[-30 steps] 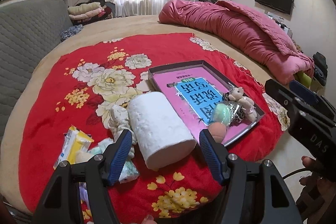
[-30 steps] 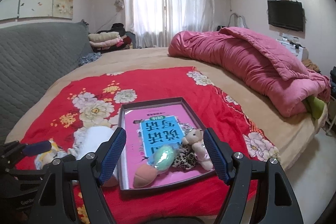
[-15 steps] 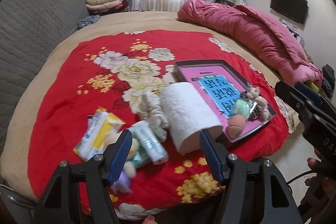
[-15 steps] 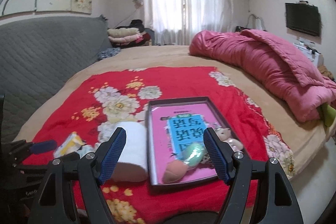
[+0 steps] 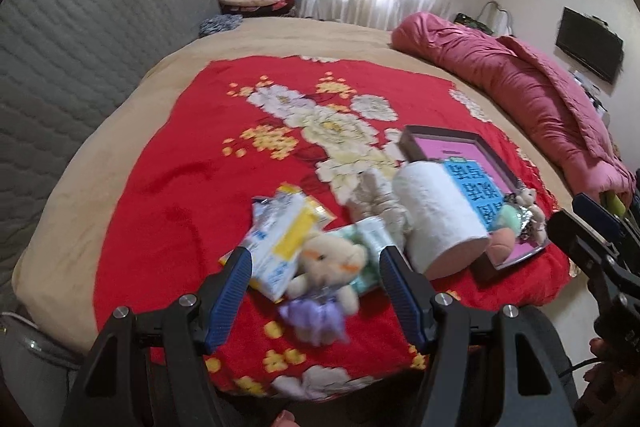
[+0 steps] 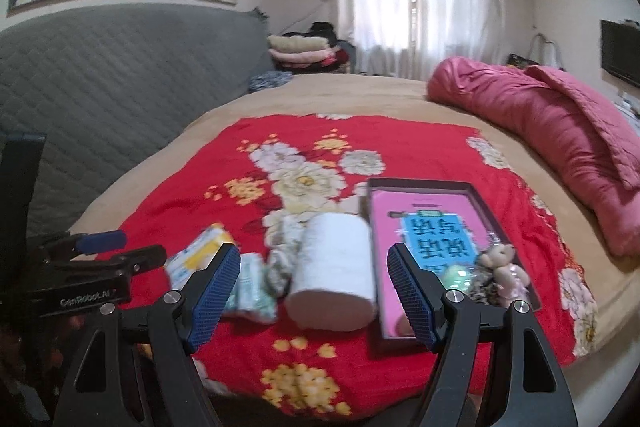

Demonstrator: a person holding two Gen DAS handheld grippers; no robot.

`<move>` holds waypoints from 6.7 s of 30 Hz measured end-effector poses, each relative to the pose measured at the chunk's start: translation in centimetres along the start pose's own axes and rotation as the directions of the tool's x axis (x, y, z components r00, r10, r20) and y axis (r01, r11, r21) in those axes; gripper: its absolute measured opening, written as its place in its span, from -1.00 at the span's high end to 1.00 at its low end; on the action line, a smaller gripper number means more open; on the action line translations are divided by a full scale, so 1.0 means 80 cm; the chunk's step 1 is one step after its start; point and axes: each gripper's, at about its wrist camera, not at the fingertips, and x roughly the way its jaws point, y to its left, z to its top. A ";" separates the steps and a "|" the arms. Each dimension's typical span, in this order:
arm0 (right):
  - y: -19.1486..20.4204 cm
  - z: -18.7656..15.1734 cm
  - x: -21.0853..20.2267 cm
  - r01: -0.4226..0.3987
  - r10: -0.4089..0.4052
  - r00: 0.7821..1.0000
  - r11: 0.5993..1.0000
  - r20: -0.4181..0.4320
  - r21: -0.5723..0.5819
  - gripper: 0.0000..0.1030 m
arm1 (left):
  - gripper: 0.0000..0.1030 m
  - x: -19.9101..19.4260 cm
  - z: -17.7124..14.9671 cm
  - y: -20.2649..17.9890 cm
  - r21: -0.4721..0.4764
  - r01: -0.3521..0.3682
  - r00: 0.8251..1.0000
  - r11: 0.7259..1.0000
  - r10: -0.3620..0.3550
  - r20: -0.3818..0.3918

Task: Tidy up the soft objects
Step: 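Move both open tools back toward the pile of soft items, then grasp the teddy bear in purple dress with the left tool while the right tool grasps the white wrapped packet, then carry the teddy bear with the left tool while the right tool carries the packet toward the tray, then lower the teddy bear onto the tray with the left tool while the right tool releases the packet onto it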

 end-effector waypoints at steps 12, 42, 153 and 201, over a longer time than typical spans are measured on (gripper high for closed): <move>0.038 -0.011 0.016 -0.081 0.077 0.995 0.995 -0.058 -0.057 -0.50 | -0.28 0.005 -0.024 0.043 -0.051 -0.018 0.999 0.999 0.016 -0.049; 0.034 -0.052 0.085 -0.169 0.153 0.962 0.984 -0.225 -0.054 -0.50 | -0.28 0.129 -0.065 0.021 -0.120 0.113 0.935 0.986 -0.146 -0.324; -0.150 -0.012 -0.008 0.057 -0.081 0.991 0.976 0.110 0.208 0.57 | 0.35 0.031 0.003 -0.173 0.145 0.237 0.970 0.960 -0.228 -0.080; -0.269 -0.061 0.049 0.229 -0.238 0.971 0.901 -0.020 0.369 0.53 | 0.34 0.196 0.032 -0.297 0.263 0.217 0.949 0.940 -0.141 -0.281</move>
